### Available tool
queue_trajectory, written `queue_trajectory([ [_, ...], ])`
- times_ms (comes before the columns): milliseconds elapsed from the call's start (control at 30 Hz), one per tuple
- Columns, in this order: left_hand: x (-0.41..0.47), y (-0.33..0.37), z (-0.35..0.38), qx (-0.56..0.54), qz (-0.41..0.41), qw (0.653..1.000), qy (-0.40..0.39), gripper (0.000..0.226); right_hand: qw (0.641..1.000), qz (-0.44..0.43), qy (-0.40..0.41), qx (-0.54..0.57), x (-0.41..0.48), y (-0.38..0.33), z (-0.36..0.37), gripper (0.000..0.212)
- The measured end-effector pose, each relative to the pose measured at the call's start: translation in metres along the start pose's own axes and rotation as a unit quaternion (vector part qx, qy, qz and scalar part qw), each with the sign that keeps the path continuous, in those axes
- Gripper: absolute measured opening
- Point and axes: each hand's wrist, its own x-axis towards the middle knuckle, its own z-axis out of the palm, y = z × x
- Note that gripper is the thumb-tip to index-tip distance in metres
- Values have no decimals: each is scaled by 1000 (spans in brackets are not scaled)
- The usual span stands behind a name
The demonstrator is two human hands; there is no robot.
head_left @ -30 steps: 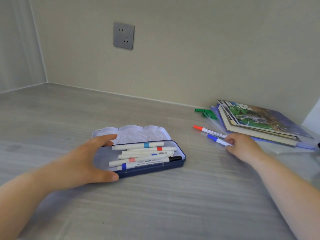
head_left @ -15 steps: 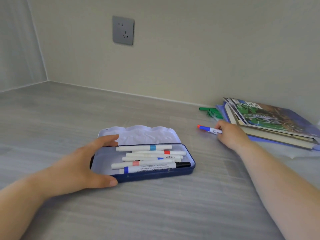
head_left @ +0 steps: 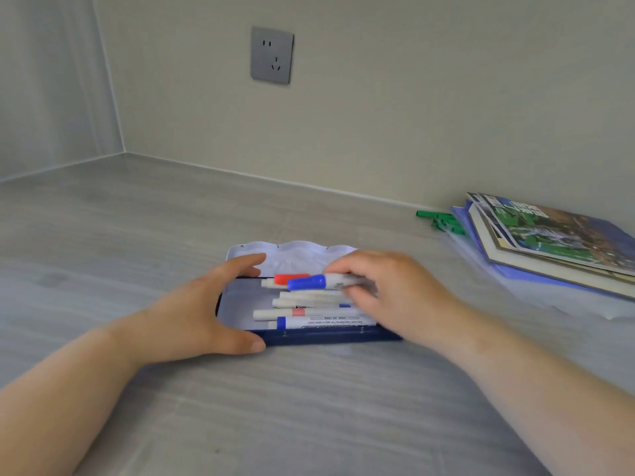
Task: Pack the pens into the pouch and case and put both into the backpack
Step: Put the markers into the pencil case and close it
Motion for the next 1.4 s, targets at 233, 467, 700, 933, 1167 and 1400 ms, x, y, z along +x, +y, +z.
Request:
queue_trajectory([
  [233,-3,4,-1,-14,-15,1000,-8,89,999,24,-28,-21,5,-8,23,27],
  [467,-3,5,-4,-25,-29,998,39,82,997,20,-54,46,-9,9,13,20],
  [700,12,-1,-8,-37,-144,957,247,57,978,143,124,92,5,29,13,27],
  [933,40,0,-14,-139,-247,942,180,49,909,363,61,194,18,51,21,49],
  [1167,44,1,-13,-249,-190,923,224,42,837,369,141,377,22,55,22,38],
  [1400,34,14,-12,-290,-96,919,248,44,694,310,269,592,22,56,10,35],
])
